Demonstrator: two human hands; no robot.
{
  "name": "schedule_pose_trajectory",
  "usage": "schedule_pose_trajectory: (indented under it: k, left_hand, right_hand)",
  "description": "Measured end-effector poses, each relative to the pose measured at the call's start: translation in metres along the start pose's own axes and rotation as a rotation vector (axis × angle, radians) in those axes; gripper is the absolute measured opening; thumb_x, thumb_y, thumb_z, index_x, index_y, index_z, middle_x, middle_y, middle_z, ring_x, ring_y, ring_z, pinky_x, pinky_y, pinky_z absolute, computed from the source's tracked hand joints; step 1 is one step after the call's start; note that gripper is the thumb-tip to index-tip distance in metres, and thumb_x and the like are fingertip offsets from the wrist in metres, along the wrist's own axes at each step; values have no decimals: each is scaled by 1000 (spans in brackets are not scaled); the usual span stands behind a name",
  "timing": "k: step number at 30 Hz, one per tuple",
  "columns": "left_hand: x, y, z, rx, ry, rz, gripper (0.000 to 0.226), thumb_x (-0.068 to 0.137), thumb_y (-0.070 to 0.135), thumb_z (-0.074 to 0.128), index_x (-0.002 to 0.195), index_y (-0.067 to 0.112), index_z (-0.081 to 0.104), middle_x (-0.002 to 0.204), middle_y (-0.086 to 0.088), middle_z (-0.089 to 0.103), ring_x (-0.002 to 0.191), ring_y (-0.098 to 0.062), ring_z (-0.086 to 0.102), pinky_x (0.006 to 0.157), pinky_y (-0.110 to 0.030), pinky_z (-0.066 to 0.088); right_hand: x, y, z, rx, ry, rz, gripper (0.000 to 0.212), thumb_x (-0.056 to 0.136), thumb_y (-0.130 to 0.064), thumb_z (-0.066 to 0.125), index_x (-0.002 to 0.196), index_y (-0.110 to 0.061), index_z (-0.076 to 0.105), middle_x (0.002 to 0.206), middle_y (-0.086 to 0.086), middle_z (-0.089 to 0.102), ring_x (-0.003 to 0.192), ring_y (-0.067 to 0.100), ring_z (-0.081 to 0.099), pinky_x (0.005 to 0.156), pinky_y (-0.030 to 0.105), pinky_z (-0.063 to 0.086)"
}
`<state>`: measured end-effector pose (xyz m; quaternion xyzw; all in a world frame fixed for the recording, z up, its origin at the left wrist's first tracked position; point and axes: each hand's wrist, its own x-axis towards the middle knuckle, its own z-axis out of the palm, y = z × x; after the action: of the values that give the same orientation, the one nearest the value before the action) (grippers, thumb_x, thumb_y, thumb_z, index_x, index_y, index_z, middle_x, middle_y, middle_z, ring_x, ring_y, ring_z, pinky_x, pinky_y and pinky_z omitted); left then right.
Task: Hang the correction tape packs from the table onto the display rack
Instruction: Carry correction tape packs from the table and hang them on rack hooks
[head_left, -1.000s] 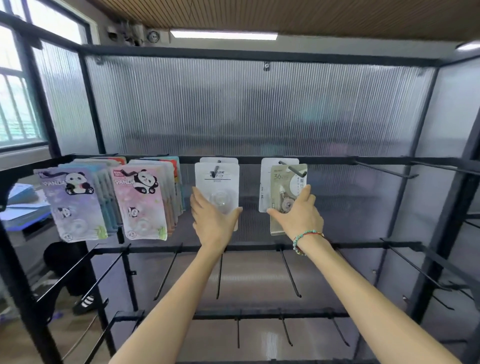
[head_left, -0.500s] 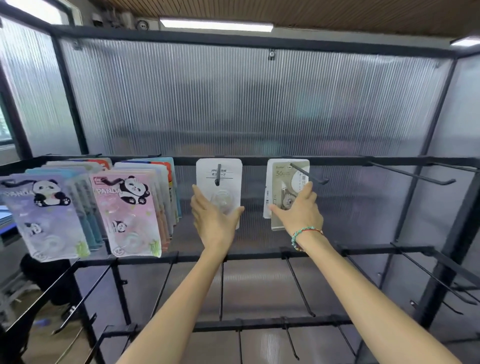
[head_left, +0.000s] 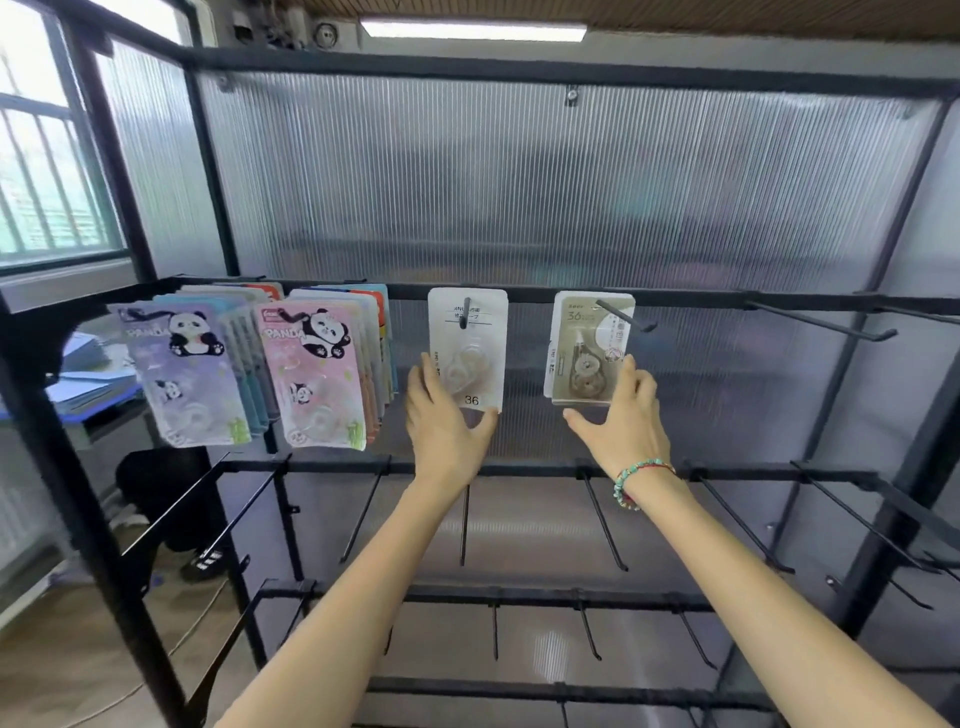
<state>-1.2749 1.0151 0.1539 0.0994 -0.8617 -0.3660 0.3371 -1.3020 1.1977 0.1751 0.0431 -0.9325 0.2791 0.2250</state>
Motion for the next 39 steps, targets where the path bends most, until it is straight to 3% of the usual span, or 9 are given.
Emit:
schedule_pose_trajectory:
  k: [8, 13, 20, 30, 39]
  left_hand:
    - [-84, -17, -50, 204, -123, 62, 85, 92, 35, 60, 153, 7, 8, 160, -14, 8, 148, -27, 7, 120, -41, 12]
    - [-135, -62, -120, 397, -86, -37, 75, 92, 34, 58, 151, 7, 21, 155, -16, 24, 144, -31, 19, 116, -44, 20]
    - [-212, -139, -273, 606, 72, -295, 70, 93, 33, 56, 151, 8, 25, 153, -13, 30, 143, -29, 23, 117, -43, 22]
    - [-355, -227, -525, 795, 313, -594, 66, 92, 29, 58, 148, 6, 31, 148, -13, 40, 139, -29, 33, 113, -43, 28]
    - [-488, -265, -674, 852, 465, -875, 65, 94, 31, 54, 149, 9, 28, 148, -9, 38, 139, -24, 30, 114, -37, 24]
  right_hand:
    - [-74, -17, -3, 135, -242, -311, 69, 91, -29, 59, 150, -15, 25, 157, 2, 19, 143, 20, 16, 114, 32, 19]
    - [-130, -69, 20, 205, -379, -443, 58, 93, -28, 56, 146, -17, 36, 153, 1, 31, 141, 16, 23, 113, 27, 19]
    - [-229, -196, 58, 267, -544, -711, 55, 93, -28, 55, 144, -15, 39, 148, 2, 39, 137, 20, 33, 110, 28, 26]
    - [-448, -406, 104, 321, -694, -1097, 58, 93, -32, 51, 147, -18, 34, 150, 2, 35, 139, 17, 28, 111, 27, 23]
    - [-610, -528, 113, 418, -818, -1351, 55, 93, -29, 52, 145, -16, 38, 149, 4, 37, 138, 18, 31, 115, 28, 22]
